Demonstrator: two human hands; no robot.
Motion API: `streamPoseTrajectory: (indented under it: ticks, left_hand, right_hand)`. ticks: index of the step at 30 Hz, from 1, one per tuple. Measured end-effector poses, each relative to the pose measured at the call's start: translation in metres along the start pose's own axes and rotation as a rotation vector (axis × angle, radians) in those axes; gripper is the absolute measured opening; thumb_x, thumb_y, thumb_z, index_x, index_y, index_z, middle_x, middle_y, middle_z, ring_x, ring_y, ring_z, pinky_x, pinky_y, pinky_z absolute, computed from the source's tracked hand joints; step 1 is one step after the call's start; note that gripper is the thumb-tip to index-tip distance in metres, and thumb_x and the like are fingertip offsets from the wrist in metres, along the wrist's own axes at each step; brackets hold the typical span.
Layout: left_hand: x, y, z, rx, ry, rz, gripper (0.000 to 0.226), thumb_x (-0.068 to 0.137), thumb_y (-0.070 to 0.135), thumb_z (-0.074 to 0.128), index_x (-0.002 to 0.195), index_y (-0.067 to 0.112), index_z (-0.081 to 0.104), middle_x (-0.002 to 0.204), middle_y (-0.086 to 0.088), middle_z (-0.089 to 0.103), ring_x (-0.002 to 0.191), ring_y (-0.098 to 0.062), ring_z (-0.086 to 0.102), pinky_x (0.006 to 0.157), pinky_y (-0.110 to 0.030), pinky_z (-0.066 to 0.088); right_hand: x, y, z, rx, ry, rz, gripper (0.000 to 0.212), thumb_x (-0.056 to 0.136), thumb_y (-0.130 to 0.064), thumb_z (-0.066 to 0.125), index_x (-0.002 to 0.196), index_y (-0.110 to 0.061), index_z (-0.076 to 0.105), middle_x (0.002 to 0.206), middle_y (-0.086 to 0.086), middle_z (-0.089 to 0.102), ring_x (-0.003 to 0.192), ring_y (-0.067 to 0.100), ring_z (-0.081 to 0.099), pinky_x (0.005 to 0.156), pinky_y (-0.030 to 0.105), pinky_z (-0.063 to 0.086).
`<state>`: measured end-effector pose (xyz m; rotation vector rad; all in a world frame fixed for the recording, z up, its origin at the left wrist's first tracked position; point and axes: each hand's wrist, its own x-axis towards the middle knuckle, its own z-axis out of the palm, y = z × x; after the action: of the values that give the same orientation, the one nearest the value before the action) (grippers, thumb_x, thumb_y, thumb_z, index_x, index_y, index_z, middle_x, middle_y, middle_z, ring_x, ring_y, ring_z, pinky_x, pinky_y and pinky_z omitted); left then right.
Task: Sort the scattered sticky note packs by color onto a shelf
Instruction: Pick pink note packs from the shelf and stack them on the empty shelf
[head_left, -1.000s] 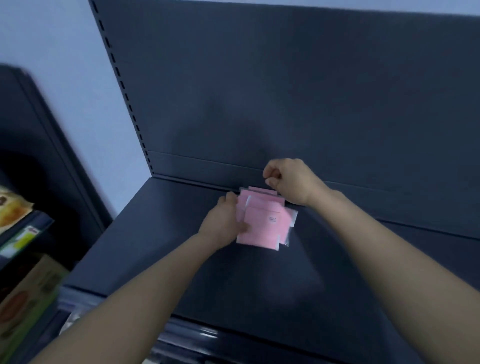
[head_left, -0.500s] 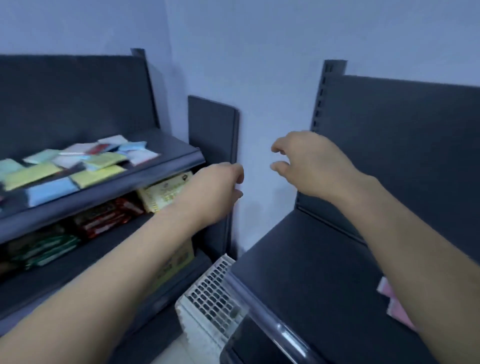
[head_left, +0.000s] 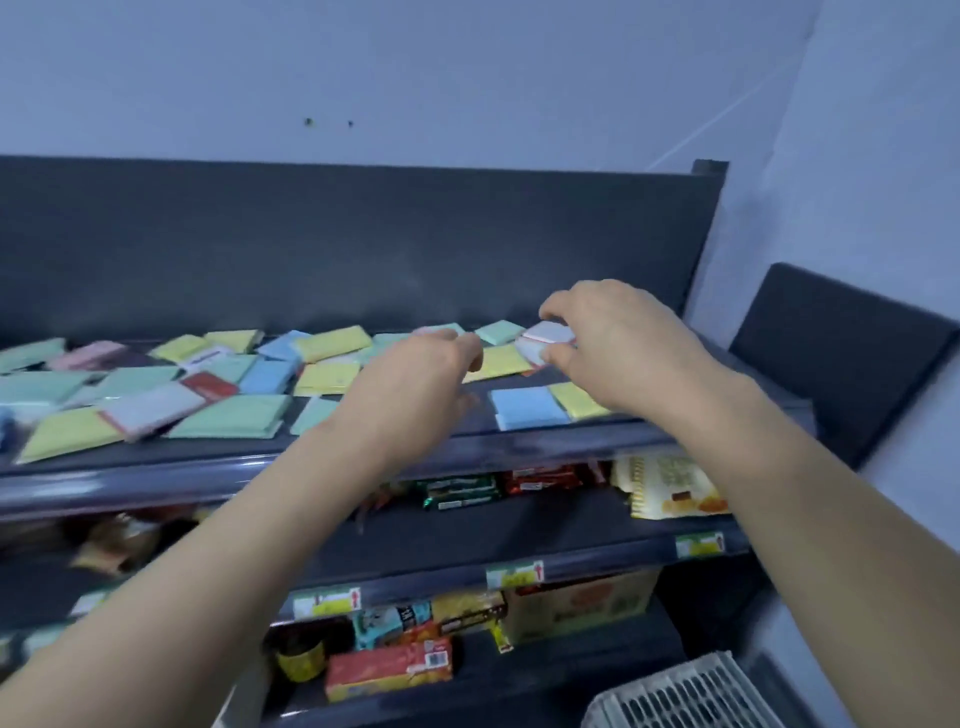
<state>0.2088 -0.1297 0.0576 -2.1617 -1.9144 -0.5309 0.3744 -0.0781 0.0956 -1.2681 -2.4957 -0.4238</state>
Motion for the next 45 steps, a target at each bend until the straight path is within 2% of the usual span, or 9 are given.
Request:
streamPoseTrajectory:
  ticks: [7,13,22,29,33,36,38,42,45]
  left_hand:
    - [-0.013,-0.089,-0.002,0.077,-0.022,-0.277,0.023,0.09,0.026,0.058,0.108,0.014,0.052,0.105,-0.002,0.057,0.094,-0.026,0.055,0.078,-0.04,0.048]
    - [0.003,-0.132,0.002,0.116,0.001,-0.441,0.021,0.09,0.023,0.057,0.108,0.015,0.054,0.107,-0.001,0.058,0.094,-0.025,0.054,0.075,-0.033,0.044]
    - [0.094,-0.141,0.043,0.101,-0.026,-0.419,0.022,0.09,0.023,0.055,0.11,0.016,0.053,0.107,-0.002,0.058,0.095,-0.025,0.055,0.081,-0.04,0.048]
    - [0.122,-0.16,0.073,0.109,-0.098,-0.453,0.023,0.091,0.023,0.055,0.112,0.017,0.053,0.111,-0.001,0.058,0.1,-0.024,0.054,0.083,-0.038,0.047]
    - [0.128,-0.172,0.083,0.113,-0.13,-0.478,0.022,0.091,0.023,0.054,0.112,0.016,0.052,0.113,-0.001,0.058,0.1,-0.025,0.055,0.082,-0.037,0.046]
    - [0.131,-0.178,0.09,0.101,-0.131,-0.477,0.021,0.091,0.022,0.054,0.111,0.016,0.053,0.113,0.0,0.057,0.099,-0.025,0.054,0.079,-0.036,0.046]
    - [0.131,-0.182,0.093,0.095,-0.135,-0.474,0.021,0.091,0.024,0.054,0.112,0.017,0.053,0.113,0.0,0.057,0.099,-0.024,0.055,0.079,-0.035,0.046]
    - [0.124,-0.196,0.09,0.088,-0.117,-0.483,0.023,0.092,0.025,0.055,0.113,0.016,0.053,0.111,-0.001,0.058,0.096,-0.025,0.055,0.08,-0.036,0.048]
    - [0.111,-0.215,0.078,0.092,-0.08,-0.514,0.023,0.091,0.024,0.056,0.112,0.015,0.054,0.111,-0.002,0.059,0.096,-0.024,0.056,0.08,-0.036,0.048]
  right_hand:
    - [0.089,-0.068,0.038,0.114,-0.024,-0.21,0.025,0.095,-0.027,0.052,0.116,-0.014,0.058,0.112,0.005,0.061,0.107,0.028,0.054,0.08,0.036,0.041]
    - [0.176,-0.067,0.08,0.242,-0.122,-0.19,0.021,0.091,-0.021,0.058,0.109,-0.013,0.063,0.106,0.007,0.064,0.096,0.031,0.059,0.082,0.04,0.052]
    - [0.27,-0.022,0.181,0.25,-0.418,-0.196,0.03,0.081,-0.001,0.052,0.108,-0.009,0.063,0.103,0.009,0.061,0.083,0.025,0.056,0.07,0.035,0.047]
    - [0.305,-0.021,0.225,0.185,-0.752,-0.31,0.048,0.082,-0.012,0.05,0.129,-0.021,0.049,0.132,-0.002,0.051,0.119,0.025,0.052,0.101,0.043,0.045]
    - [0.314,-0.024,0.231,0.174,-0.729,-0.332,0.042,0.078,-0.019,0.061,0.12,-0.02,0.055,0.12,0.001,0.055,0.108,0.024,0.051,0.092,0.039,0.05]
    - [0.321,-0.022,0.231,0.14,-0.634,-0.267,0.011,0.078,-0.009,0.063,0.087,-0.008,0.057,0.096,0.009,0.059,0.082,0.027,0.055,0.065,0.03,0.049]
    - [0.324,-0.02,0.221,0.137,-0.51,-0.226,0.016,0.079,0.003,0.051,0.069,-0.008,0.046,0.081,0.01,0.053,0.071,0.028,0.05,0.056,0.028,0.038]
    - [0.325,-0.037,0.18,0.169,-0.225,-0.202,0.014,0.08,0.006,0.047,0.082,-0.008,0.047,0.084,0.01,0.047,0.077,0.033,0.048,0.063,0.033,0.036]
    - [0.324,-0.074,0.16,0.233,-0.144,-0.272,0.014,0.08,0.006,0.046,0.077,-0.008,0.044,0.085,0.011,0.049,0.075,0.034,0.047,0.053,0.03,0.03]
